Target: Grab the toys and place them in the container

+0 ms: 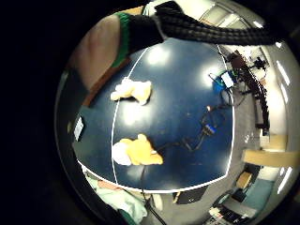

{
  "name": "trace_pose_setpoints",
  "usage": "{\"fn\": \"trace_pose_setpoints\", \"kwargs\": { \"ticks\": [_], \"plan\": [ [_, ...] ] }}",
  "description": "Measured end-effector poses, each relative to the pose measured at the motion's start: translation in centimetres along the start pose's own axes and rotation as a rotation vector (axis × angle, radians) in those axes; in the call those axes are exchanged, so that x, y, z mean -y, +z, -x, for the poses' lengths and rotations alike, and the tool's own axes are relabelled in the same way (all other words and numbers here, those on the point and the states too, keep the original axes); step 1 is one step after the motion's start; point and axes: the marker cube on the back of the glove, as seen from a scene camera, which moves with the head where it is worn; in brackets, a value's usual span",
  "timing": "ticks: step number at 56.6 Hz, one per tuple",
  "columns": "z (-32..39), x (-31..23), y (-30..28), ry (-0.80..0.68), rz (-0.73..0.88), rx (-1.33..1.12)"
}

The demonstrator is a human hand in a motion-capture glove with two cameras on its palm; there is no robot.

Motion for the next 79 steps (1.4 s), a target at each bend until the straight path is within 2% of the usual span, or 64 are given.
{"fn": "trace_pose_setpoints", "kwargs": {
  "ticks": [10,31,40,51,66,79],
  "plan": [
    [-0.6,2.5,4.9,0.015,0.082,-0.004],
    [0.8,10.2,19.7,0.271,0.310,0.022],
    [0.9,11.2,23.5,0.348,0.387,-0.090],
    [0.9,11.5,24.3,0.369,0.368,-0.086],
    [1.7,9.2,23.9,0.255,0.273,-0.163],
    [4.0,5.2,22.4,0.157,0.513,-0.191]
  ]
}}
